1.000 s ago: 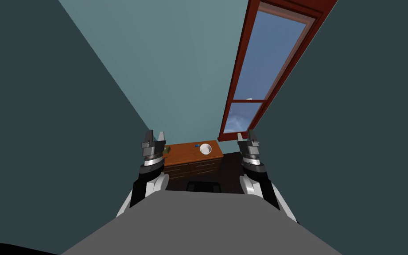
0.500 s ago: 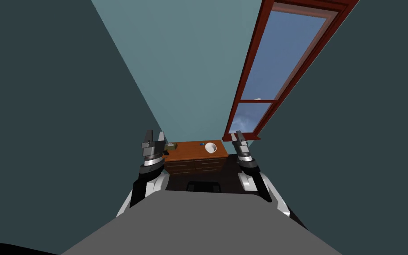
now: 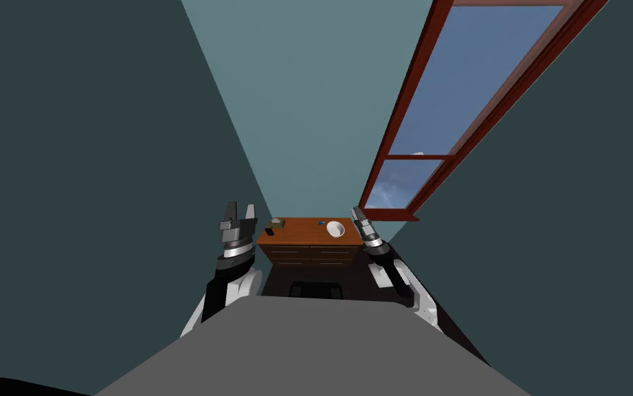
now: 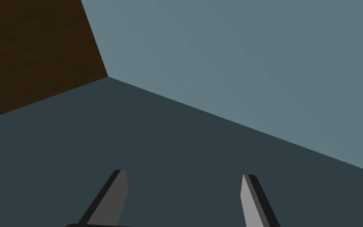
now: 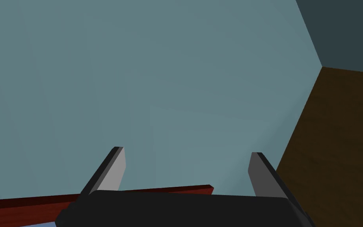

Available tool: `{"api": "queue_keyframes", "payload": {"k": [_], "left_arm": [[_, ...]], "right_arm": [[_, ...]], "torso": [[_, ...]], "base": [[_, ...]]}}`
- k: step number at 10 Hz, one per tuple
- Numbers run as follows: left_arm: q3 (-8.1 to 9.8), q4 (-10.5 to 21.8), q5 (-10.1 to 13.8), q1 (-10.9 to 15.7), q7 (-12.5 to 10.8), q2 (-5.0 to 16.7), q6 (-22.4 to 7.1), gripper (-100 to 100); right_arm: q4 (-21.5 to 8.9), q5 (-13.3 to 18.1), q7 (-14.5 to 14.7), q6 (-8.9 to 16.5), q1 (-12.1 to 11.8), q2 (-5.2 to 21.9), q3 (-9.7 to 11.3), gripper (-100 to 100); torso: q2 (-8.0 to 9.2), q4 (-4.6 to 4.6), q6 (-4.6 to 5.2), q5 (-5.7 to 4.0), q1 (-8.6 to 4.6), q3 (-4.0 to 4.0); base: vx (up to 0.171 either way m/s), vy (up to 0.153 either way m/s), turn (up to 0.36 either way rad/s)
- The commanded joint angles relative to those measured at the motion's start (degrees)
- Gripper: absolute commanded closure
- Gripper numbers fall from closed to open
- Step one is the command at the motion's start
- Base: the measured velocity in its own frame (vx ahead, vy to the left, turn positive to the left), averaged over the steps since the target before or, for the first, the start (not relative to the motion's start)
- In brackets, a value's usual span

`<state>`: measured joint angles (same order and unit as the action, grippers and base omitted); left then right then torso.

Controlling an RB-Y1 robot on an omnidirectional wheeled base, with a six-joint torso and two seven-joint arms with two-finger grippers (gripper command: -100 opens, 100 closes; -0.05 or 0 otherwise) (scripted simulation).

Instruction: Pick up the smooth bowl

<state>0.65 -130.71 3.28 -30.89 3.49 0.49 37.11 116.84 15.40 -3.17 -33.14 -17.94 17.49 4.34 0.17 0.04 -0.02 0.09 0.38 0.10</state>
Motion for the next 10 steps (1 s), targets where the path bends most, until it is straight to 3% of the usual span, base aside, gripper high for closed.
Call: {"api": "queue_keyframes", "payload": {"k": [1, 4, 7, 8, 9, 10], "left_arm": [[0.0, 0.0, 0.0, 0.0, 0.0, 0.0, 0.0, 0], [0.01, 0.0, 0.0, 0.0, 0.0, 0.0, 0.0, 0], [0.01, 0.0, 0.0, 0.0, 0.0, 0.0, 0.0, 0], [0.01, 0.0, 0.0, 0.0, 0.0, 0.0, 0.0, 0], [0.01, 0.0, 0.0, 0.0, 0.0, 0.0, 0.0, 0], [0.01, 0.0, 0.0, 0.0, 0.0, 0.0, 0.0, 0]], "right_arm": [[-1.8, 1.1, 0.1, -0.3, 0.6, 1.1, 0.3, -100], [-7.2, 4.7, 0.6, -0.8, 3.6, 4.8, 1.3, -100], [-10.3, 6.6, 0.9, -1.0, 5.1, 6.7, 2.0, -100], [-11.8, 8.6, 1.3, -1.1, 6.6, 8.6, 2.7, -100], [-13.4, 8.6, 1.3, -1.1, 6.6, 8.6, 2.7, -100], [-15.2, 10.5, 1.7, -1.1, 8.0, 10.4, 3.4, -100]], "torso": [[0.0, 0.0, 0.0, 0.0, 0.0, 0.0], [-0.02, 0.0, 0.05, -0.02, -0.14, -0.01], [-0.05, -0.01, 0.03, -0.02, -0.1, -0.03], [-0.04, -0.01, 0.05, -0.03, -0.16, -0.02], [-0.04, -0.01, 0.02, -0.02, -0.12, -0.02], [-0.05, -0.01, 0.05, -0.03, -0.18, -0.03]], "base": [[-0.039, 0.087, 0.078], [-0.031, 0.083, 0.123], [-0.02, 0.078, 0.109], [-0.023, 0.083, 0.159], [-0.014, 0.065, 0.1], [-0.006, 0.078, 0.147]]}}
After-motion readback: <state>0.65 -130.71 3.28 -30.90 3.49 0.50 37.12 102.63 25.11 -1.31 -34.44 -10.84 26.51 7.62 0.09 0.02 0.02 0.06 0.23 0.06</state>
